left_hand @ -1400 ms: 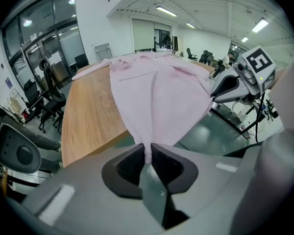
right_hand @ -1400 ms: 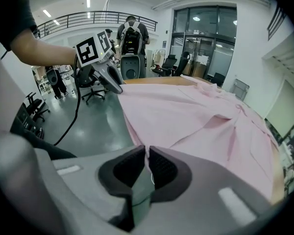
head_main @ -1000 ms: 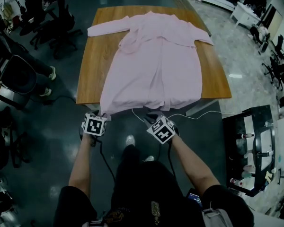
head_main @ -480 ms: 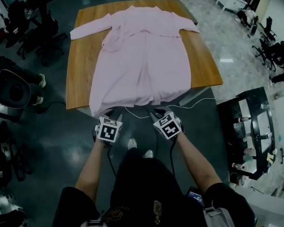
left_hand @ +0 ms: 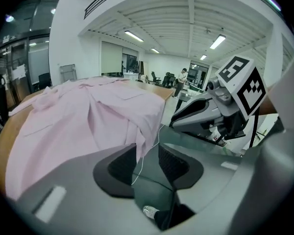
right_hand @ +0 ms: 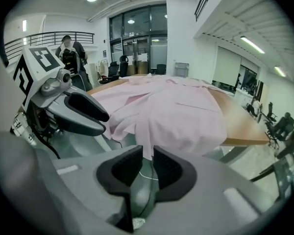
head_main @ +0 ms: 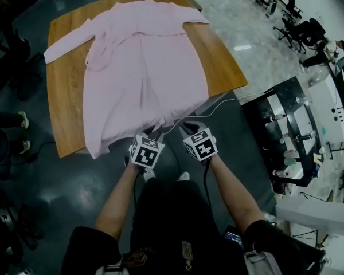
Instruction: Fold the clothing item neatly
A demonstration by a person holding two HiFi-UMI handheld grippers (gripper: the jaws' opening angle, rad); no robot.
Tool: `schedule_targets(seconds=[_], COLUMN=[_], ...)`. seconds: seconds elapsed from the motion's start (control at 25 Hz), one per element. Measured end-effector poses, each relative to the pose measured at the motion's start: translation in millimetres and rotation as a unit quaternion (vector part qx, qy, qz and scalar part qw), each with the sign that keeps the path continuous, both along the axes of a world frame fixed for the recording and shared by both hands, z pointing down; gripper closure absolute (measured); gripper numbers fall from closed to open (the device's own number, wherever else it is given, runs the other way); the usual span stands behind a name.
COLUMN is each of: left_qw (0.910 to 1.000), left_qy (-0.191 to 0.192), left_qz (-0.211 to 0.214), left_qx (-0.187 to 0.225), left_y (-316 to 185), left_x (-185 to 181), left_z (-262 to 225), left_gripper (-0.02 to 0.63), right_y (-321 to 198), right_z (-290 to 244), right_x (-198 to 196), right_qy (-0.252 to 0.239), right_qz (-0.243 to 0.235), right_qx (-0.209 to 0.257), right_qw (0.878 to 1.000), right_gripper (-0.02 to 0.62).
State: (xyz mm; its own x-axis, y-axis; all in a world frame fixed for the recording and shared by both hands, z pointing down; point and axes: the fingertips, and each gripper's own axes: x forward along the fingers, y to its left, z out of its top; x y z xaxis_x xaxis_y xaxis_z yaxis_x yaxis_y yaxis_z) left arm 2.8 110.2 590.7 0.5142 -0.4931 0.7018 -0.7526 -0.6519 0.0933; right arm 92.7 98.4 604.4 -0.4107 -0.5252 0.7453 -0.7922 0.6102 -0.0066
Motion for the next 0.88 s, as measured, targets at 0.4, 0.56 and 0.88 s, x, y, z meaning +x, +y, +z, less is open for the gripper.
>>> schedule_targets(seconds=[0.4, 0.56, 0.88], left_qw=[0.9979, 0.9905, 0.9733], left_qy=[-0.047, -0.086, -0.121], left_qz=[-0.045, -0.107, -0.195], left_qx=[0.0, 0.0, -0.009], left_y=[-25.0, -33.5, -49.5], left_x=[38.5, 35.2, 24.2], left_z=[33.1, 44.9, 55.7], left_gripper=[0.454, 0.454, 0.512], right_y=[-36.0, -56.8, -103.6], right_z=[36.2, 52.7, 89.2], right_x=[79.7, 103.8, 129.9], right_qy=[-0.015, -0.036, -0.07], right_qz=[0.022, 0.017, -0.001], right_qx=[-0.015, -0.023, -0.053], right_qw=[1.0, 0.999, 0.996], right_gripper=[0.469, 0.431, 0.425])
